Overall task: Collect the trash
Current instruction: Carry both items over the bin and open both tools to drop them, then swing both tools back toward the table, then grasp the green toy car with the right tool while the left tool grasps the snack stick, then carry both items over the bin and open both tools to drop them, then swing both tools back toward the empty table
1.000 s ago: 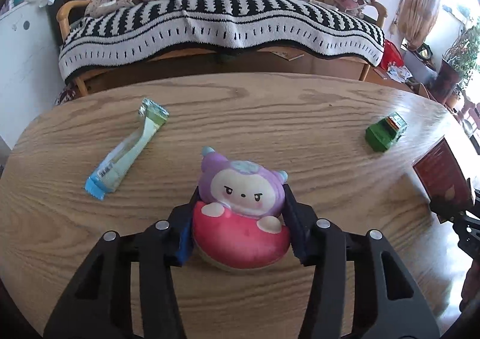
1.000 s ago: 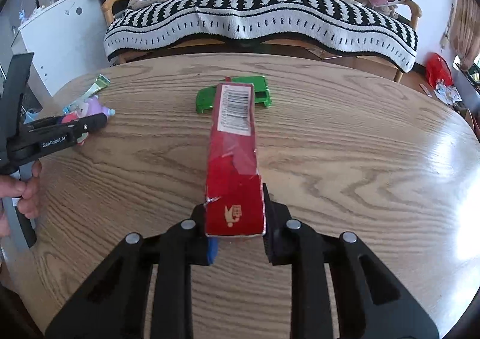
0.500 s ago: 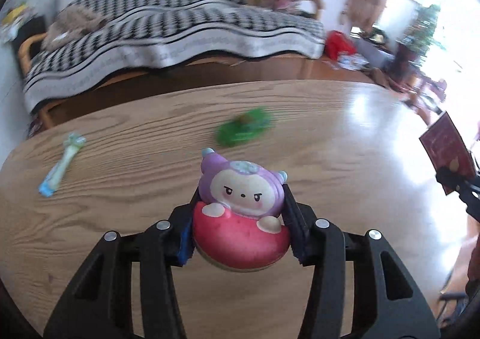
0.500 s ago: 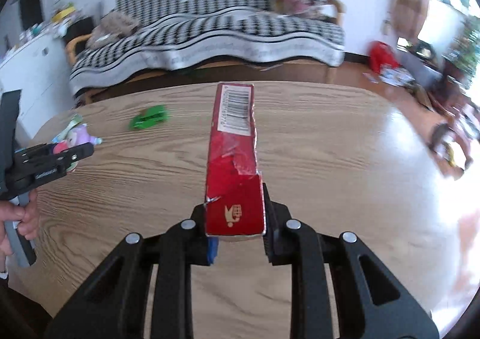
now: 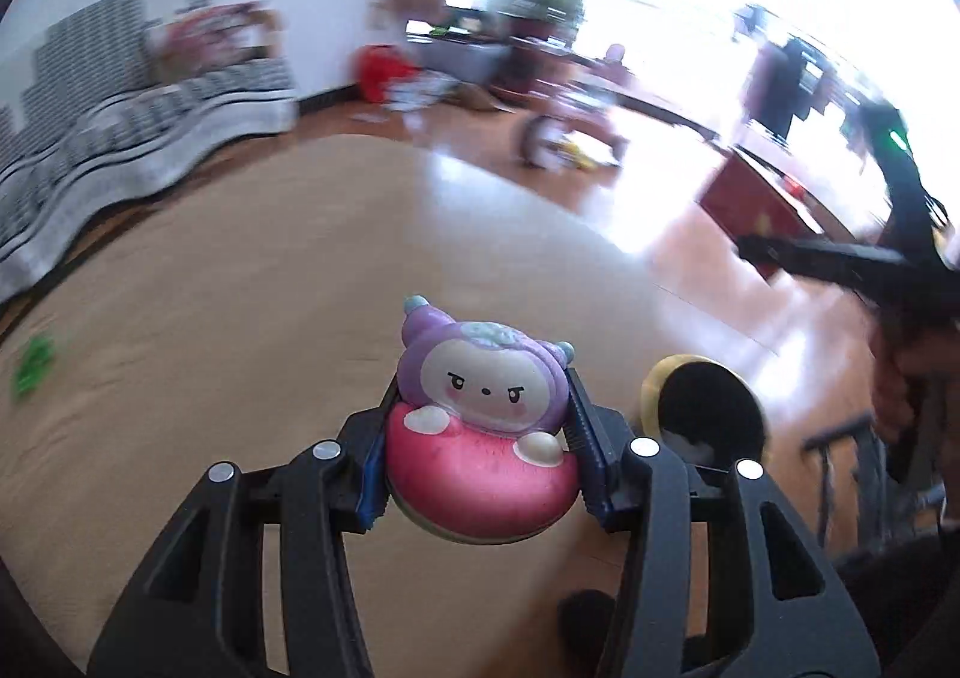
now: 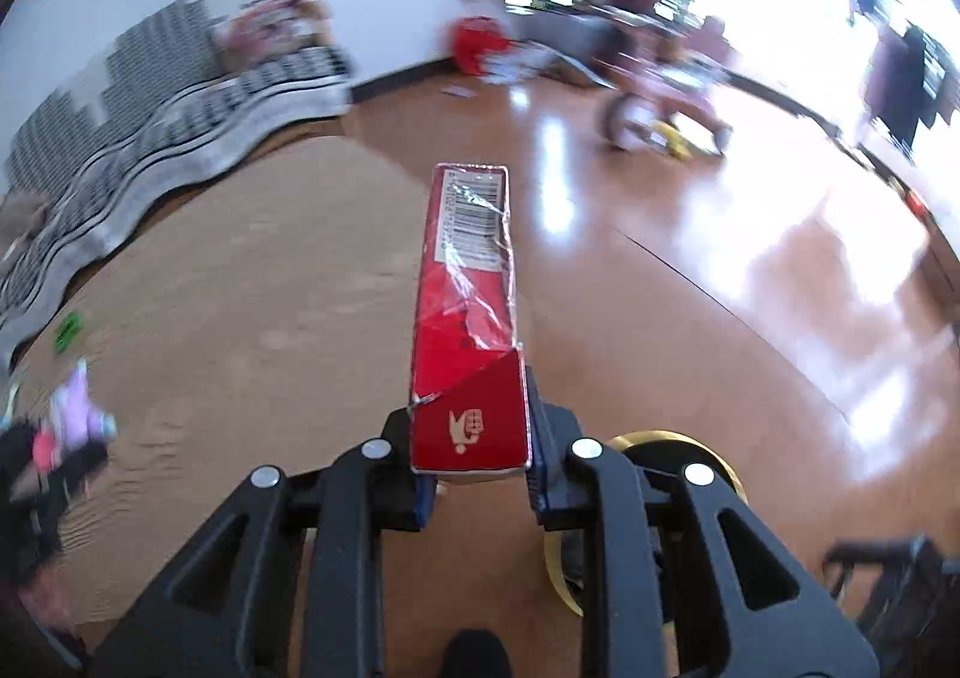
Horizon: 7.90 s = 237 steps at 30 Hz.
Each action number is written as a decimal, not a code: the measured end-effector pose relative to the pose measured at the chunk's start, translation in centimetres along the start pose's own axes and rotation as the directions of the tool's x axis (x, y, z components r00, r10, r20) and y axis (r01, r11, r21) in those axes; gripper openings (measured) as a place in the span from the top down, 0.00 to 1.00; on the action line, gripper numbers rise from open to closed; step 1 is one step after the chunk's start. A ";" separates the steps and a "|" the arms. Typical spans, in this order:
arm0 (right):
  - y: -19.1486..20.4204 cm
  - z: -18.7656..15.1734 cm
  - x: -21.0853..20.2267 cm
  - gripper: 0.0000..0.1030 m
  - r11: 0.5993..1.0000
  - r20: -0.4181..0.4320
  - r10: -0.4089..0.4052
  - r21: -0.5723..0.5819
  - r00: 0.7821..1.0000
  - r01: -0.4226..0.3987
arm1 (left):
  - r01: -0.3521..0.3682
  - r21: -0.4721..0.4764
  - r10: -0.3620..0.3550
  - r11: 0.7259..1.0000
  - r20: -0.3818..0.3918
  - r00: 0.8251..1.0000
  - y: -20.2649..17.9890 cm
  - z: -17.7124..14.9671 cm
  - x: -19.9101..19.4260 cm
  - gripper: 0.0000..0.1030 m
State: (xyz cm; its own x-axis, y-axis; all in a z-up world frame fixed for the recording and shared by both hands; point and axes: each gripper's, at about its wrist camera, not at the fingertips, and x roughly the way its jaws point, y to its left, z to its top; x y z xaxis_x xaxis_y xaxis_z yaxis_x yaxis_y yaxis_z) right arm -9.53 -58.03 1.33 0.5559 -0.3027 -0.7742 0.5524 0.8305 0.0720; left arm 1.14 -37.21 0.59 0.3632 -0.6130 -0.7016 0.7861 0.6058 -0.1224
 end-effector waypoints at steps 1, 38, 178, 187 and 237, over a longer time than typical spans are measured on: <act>-2.6 -0.7 -0.1 0.77 0.999 -0.009 -0.023 0.031 1.000 0.023 | 0.024 0.019 -0.023 1.000 -0.012 1.000 -2.0 -0.1 0.9 0.53; -17.7 -6.5 5.7 0.44 0.961 -0.306 -0.135 0.192 0.943 0.200 | 0.272 0.015 -0.258 0.962 -0.266 0.929 -23.0 -2.6 17.8 0.28; 9.1 -3.3 -3.7 0.23 0.972 0.058 0.131 -0.206 0.990 -0.117 | -0.153 -0.085 0.156 0.984 0.023 0.987 3.0 -2.7 -5.2 0.99; -9.1 -7.4 -5.7 0.23 0.998 0.041 -0.049 0.027 0.998 0.048 | 0.053 0.058 -0.051 0.997 -0.044 0.998 -14.4 -1.0 2.1 0.99; -16.6 -8.2 0.4 0.09 0.980 -0.067 -0.070 0.181 0.995 0.081 | 0.212 0.015 -0.207 0.977 -0.170 0.963 -20.2 -2.0 12.6 0.23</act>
State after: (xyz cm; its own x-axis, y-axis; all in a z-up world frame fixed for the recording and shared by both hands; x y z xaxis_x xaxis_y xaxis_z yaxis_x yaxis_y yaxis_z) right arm -23.61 -68.07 -5.32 0.4736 -0.3279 -0.8174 0.6988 0.7049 0.1221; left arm -11.16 -56.16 -7.19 0.1022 -0.6294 -0.7703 0.8526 0.4543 -0.2581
